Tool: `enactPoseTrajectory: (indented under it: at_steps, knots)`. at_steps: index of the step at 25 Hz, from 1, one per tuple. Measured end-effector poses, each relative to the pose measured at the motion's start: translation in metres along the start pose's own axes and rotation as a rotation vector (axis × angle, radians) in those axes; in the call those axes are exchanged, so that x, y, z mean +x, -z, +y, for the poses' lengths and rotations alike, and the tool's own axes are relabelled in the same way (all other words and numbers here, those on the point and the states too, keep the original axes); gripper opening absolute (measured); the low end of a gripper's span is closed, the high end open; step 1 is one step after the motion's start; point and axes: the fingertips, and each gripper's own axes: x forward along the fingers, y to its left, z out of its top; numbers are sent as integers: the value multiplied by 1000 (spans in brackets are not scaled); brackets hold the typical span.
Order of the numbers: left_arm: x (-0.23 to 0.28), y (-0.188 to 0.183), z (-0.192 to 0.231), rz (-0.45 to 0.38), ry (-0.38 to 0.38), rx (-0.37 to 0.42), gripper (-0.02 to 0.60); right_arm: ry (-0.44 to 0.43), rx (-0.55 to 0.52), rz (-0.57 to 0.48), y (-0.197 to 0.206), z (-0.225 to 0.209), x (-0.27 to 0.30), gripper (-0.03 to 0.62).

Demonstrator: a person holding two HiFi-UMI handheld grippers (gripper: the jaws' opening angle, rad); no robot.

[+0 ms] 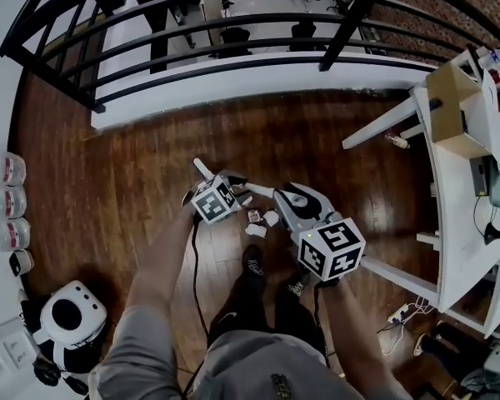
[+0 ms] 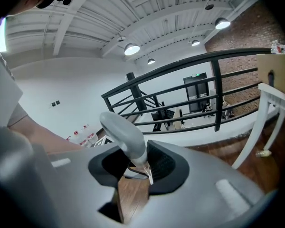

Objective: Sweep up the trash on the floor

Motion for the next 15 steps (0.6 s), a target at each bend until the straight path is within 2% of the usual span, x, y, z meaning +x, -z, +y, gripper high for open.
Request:
enactPoseTrajectory:
  at_steps: [10,15]
  knots:
    - [43,-38,-90,19,103,34,126,84,50,3,34,-32,-87,100]
    - [49,-48,-113,47,112,63,126,85,56,-18,40,-37,-112,98]
